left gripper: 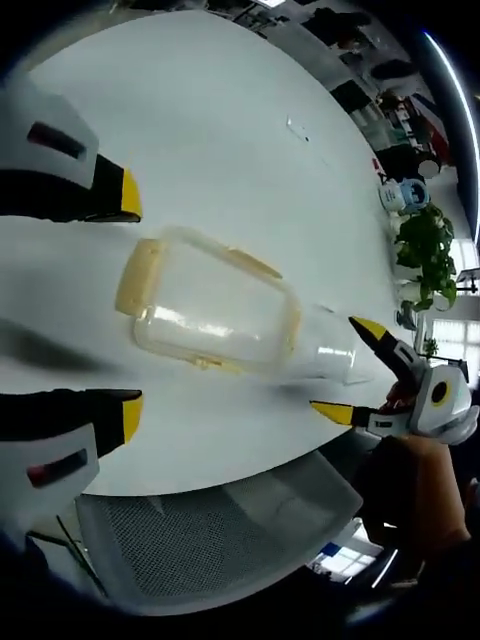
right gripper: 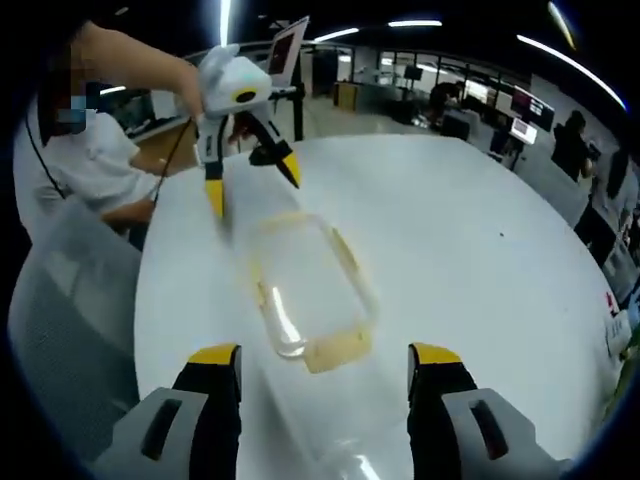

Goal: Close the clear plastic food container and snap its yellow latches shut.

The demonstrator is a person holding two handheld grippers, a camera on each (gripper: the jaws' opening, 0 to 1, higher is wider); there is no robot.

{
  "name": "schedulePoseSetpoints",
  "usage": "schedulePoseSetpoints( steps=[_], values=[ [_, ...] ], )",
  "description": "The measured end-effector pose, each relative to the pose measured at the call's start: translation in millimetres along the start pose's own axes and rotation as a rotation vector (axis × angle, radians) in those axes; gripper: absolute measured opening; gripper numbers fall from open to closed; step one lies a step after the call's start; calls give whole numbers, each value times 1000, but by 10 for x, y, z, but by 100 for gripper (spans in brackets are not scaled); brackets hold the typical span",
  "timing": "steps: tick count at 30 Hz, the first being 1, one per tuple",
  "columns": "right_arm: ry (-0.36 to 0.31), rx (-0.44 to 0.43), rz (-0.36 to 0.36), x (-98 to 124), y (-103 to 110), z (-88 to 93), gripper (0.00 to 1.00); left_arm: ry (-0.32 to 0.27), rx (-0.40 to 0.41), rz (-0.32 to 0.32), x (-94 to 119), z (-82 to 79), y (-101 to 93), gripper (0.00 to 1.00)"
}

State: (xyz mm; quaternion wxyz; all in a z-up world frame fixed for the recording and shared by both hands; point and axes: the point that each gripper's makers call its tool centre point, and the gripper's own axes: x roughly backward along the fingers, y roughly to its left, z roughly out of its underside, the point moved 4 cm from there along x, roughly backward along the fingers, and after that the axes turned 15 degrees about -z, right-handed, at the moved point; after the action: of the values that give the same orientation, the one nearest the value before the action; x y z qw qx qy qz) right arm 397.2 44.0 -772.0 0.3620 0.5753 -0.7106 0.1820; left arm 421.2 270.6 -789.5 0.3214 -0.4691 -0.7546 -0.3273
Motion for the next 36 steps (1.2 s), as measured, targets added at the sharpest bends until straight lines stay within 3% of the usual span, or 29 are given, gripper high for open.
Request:
schedulePoseSetpoints(
  steps=[9, 36],
  values=[
    [105, 39, -61, -182, -52, 70, 64, 24, -56, 12, -89, -5, -28, 66],
    [249, 89, -139, -372, -160, 168, 60, 92, -165, 57, -208, 1, -3, 63]
  ],
)
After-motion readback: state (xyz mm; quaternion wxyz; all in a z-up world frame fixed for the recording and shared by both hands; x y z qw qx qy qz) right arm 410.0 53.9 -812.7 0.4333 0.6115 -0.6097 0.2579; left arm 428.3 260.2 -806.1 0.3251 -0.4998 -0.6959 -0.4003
